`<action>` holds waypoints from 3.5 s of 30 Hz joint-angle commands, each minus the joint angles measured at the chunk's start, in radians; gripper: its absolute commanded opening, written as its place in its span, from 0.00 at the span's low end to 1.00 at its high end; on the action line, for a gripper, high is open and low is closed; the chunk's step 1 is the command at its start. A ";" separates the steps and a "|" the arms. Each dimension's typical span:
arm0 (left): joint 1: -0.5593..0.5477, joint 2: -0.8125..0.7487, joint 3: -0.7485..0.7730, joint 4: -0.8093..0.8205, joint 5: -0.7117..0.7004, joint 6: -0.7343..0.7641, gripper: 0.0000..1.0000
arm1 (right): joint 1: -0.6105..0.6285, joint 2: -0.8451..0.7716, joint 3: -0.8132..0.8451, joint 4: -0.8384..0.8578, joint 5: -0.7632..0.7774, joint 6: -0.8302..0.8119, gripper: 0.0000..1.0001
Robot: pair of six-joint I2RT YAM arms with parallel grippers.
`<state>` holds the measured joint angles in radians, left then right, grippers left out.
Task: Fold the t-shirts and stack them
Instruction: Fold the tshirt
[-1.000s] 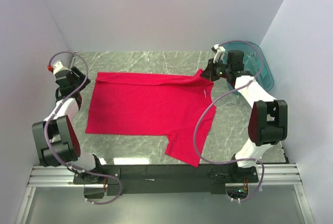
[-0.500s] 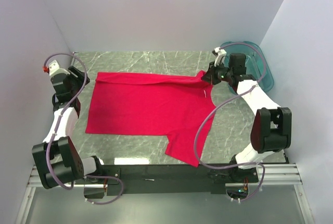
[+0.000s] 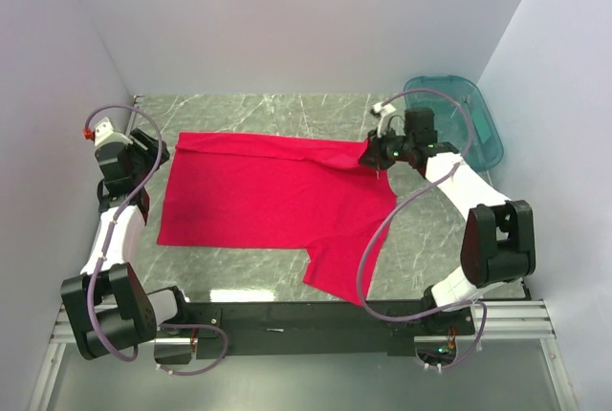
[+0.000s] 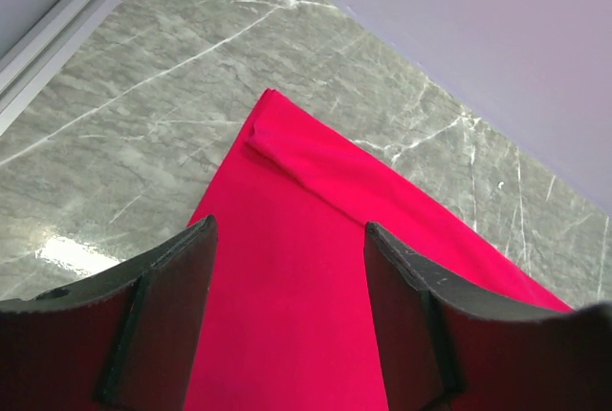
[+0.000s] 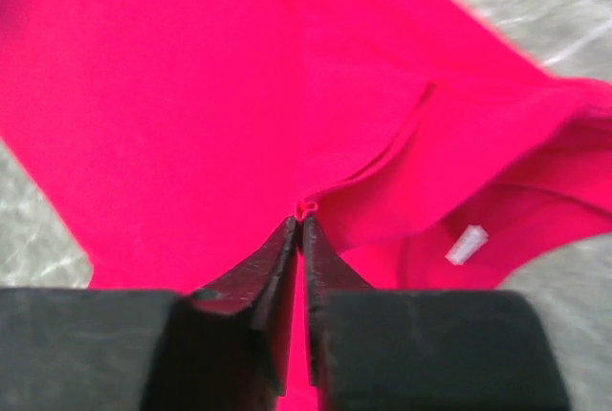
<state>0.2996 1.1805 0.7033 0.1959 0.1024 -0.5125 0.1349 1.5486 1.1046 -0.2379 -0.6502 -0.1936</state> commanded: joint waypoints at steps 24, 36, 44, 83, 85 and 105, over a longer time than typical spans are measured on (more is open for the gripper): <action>0.004 -0.337 -0.097 -0.182 0.241 0.055 0.69 | 0.089 0.502 0.492 -0.380 0.193 0.043 0.61; 0.003 -0.417 -0.116 -0.239 0.272 0.075 0.69 | 0.091 0.605 0.512 -0.373 0.187 0.057 0.55; 0.003 -0.412 -0.116 -0.236 0.272 0.075 0.69 | 0.111 0.624 0.537 -0.406 0.149 0.043 0.48; -0.001 -0.410 -0.117 -0.236 0.278 0.075 0.69 | 0.137 0.604 0.552 -0.350 0.408 0.080 0.36; 0.001 -0.410 -0.117 -0.237 0.276 0.075 0.69 | 0.137 0.610 0.554 -0.351 0.383 0.079 0.36; -0.001 -0.413 -0.117 -0.237 0.273 0.075 0.69 | 0.131 0.624 0.555 -0.374 0.282 0.095 0.31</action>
<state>0.2996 0.7761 0.5922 -0.0586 0.3618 -0.4561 0.2676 2.1509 1.6234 -0.6033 -0.3466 -0.1089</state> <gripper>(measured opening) 0.687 0.327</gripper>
